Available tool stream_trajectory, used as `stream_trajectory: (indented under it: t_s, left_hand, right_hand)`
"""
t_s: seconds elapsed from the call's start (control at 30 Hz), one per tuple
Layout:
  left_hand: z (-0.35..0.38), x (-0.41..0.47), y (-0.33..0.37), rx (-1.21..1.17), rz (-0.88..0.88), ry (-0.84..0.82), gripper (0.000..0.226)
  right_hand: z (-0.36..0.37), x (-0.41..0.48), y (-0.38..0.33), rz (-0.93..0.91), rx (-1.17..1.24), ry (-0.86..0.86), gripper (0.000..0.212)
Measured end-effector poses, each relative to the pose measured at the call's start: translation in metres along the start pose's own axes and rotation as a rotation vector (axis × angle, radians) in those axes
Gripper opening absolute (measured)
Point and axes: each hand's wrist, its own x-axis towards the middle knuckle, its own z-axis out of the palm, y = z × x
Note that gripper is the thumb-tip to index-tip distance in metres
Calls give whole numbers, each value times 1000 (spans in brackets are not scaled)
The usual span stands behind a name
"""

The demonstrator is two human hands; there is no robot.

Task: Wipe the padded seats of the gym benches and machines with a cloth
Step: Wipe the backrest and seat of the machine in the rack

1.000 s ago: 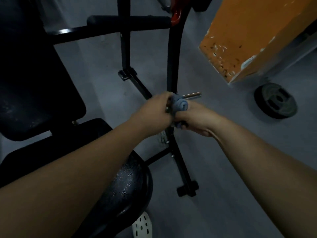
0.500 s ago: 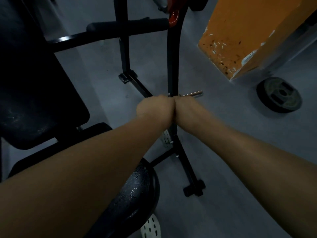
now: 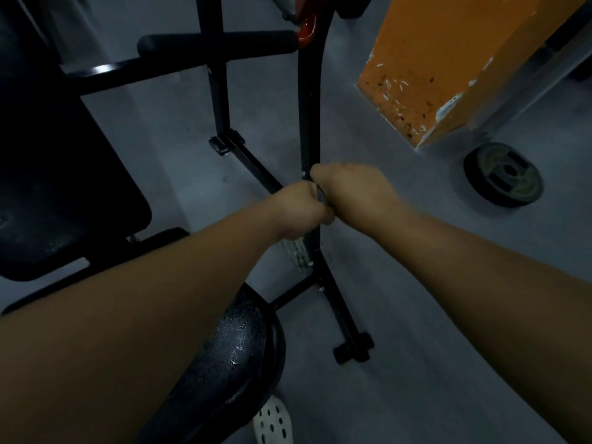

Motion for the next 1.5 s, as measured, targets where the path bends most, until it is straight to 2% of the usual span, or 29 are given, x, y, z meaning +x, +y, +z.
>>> stream_trajectory:
  t_s: [0.03, 0.13, 0.2, 0.27, 0.33, 0.43, 0.5, 0.57, 0.63, 0.7, 0.8, 0.97, 1.07, 1.13, 1.17, 1.2, 1.23, 1.27, 1.3, 1.33, 1.4, 1.43, 1.5]
  left_hand:
    - [1, -4, -3, -2, 33, 19, 9]
    - [-2, -12, -21, -217, 74, 100, 42]
    - [-10, -19, -35, -347, 88, 108, 38]
    - [-19, -26, -52, -377, 93, 136, 29]
    - [-25, -35, -64, -497, 104, 194, 29]
    - [-30, -47, -73, -742, 106, 247, 24]
    - [-31, -52, -79, -866, 66, 284, 26]
    - [-33, -58, -85, -980, 34, 340, 28]
    - [-36, -69, -95, -1064, 42, 384, 22]
    - [-36, -80, -99, -1038, 74, 411, 26]
    - [-39, -106, -122, -870, 108, 499, 34]
    - [-34, -154, -148, -528, 137, 557, 29]
    - [-24, -195, -156, -263, 184, 561, 29]
    - [-11, -219, -166, -158, 227, 440, 31]
    - [-4, -225, -173, -130, 224, 355, 33]
    - [4, -228, -180, -105, 186, 283, 36]
    - [12, -227, -189, -43, 128, 253, 39]
    - [20, -225, -198, 87, 76, 298, 41]
    - [28, -221, -203, 238, 37, 389, 37]
    - [35, -217, -206, 357, 29, 480, 28]
    - [45, -209, -208, 409, 46, 543, 15]
    - [48, -206, -210, 393, 57, 545, 17]
    - [44, -204, -212, 241, 10, 637, 19]
  right_hand:
    - [4, 1, 0, 26, 142, -19, 24]
    - [11, 0, -5, 126, 555, -60, 44]
    - [7, -4, -11, 172, 753, -105, 49]
    - [1, -6, -17, 226, 1008, -212, 41]
    - [-1, -4, -18, 276, 1232, -296, 26]
    - [1, 2, -29, 338, 1377, -358, 12]
    - [4, 5, -43, 357, 1462, -354, 22]
    - [4, 8, -55, 405, 1524, -296, 22]
    - [4, 9, -66, 439, 1551, -299, 16]
    - [4, 7, -69, 454, 1593, -356, 19]
    - [7, 4, -85, 446, 1496, -411, 28]
    - [15, -15, -112, 284, 1247, -330, 24]
    - [9, -31, -119, 308, 1452, -347, 24]
    - [5, -44, -118, 341, 1576, -482, 26]
    - [8, -49, -119, 368, 1537, -557, 25]
    - [15, -52, -121, 377, 1391, -613, 22]
    - [25, -53, -121, 365, 1148, -618, 17]
    - [34, -54, -122, 339, 860, -597, 15]
    - [42, -57, -125, 280, 607, -534, 24]
    - [47, -62, -130, 204, 456, -439, 34]
    - [49, -77, -155, 139, 453, -296, 36]
    - [49, -85, -173, 133, 472, -278, 35]
    - [60, -98, -212, 161, 426, -383, 47]
